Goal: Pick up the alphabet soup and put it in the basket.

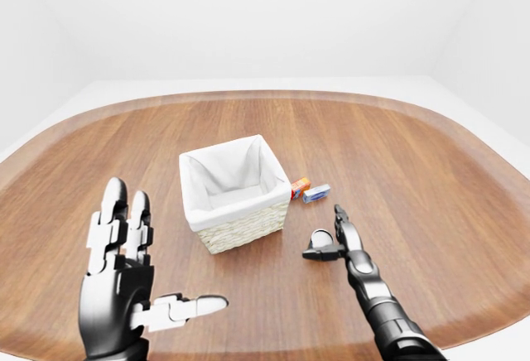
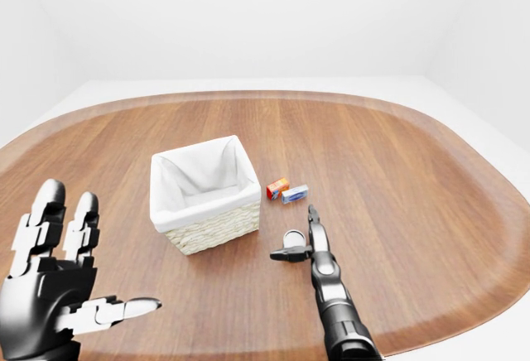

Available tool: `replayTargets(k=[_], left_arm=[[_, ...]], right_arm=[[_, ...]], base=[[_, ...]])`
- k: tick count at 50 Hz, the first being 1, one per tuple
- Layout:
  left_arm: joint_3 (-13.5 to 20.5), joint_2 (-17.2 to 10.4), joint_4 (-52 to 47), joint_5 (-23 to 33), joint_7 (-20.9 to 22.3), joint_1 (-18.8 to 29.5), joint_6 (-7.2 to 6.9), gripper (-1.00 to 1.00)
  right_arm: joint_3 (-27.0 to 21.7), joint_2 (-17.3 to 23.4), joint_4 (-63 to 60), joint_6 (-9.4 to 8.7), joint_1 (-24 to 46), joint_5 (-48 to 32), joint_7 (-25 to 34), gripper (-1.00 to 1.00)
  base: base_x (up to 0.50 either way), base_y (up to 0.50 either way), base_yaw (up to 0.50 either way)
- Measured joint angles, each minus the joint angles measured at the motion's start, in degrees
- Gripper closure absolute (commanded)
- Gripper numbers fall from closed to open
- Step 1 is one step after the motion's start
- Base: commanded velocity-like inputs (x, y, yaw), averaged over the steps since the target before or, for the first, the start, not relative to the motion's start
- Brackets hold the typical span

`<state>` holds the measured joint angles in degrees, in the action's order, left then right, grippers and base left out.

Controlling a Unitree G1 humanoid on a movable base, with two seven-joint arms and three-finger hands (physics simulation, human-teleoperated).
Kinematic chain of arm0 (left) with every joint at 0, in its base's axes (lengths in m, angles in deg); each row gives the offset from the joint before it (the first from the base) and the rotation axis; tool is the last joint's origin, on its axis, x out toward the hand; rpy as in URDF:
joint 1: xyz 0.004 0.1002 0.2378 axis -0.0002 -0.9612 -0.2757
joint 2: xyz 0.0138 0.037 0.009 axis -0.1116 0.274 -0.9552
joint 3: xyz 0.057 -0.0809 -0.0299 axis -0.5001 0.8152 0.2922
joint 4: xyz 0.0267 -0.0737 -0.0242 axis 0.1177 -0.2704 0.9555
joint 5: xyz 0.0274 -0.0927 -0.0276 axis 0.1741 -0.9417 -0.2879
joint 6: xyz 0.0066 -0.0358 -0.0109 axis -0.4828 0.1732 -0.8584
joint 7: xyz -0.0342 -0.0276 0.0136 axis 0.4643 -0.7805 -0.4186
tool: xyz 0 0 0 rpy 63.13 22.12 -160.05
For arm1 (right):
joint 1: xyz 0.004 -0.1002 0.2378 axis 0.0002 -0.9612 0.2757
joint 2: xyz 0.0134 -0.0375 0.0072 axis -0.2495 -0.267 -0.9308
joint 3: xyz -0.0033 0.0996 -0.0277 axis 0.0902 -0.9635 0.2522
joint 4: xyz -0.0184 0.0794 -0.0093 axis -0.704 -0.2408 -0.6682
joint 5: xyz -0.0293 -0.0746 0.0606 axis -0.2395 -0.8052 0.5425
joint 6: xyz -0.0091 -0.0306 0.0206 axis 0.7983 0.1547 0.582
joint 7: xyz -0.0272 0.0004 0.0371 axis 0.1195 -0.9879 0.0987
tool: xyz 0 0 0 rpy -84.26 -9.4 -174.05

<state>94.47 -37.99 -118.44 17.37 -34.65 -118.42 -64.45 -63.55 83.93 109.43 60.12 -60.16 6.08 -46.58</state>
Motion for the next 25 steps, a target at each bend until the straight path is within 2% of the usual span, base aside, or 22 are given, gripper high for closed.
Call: replayTargets(k=[11, 25], left_arm=[[0.0, 0.0, -0.3, -0.1, 0.0, 0.0, 0.0, -1.0], [-0.2, 0.1, -0.6, -0.2, 0.3, -0.4, 0.0, -1.0]], right_arm=[[0.1, 0.4, 10.0, 0.0, 3.4, -0.8, -1.3, -1.0], [1.4, -0.1, 16.3, 0.0, 7.8, -2.6, -2.5, -1.0]], base=[[0.0, 0.0, 0.0], [0.0, 0.0, 0.0]])
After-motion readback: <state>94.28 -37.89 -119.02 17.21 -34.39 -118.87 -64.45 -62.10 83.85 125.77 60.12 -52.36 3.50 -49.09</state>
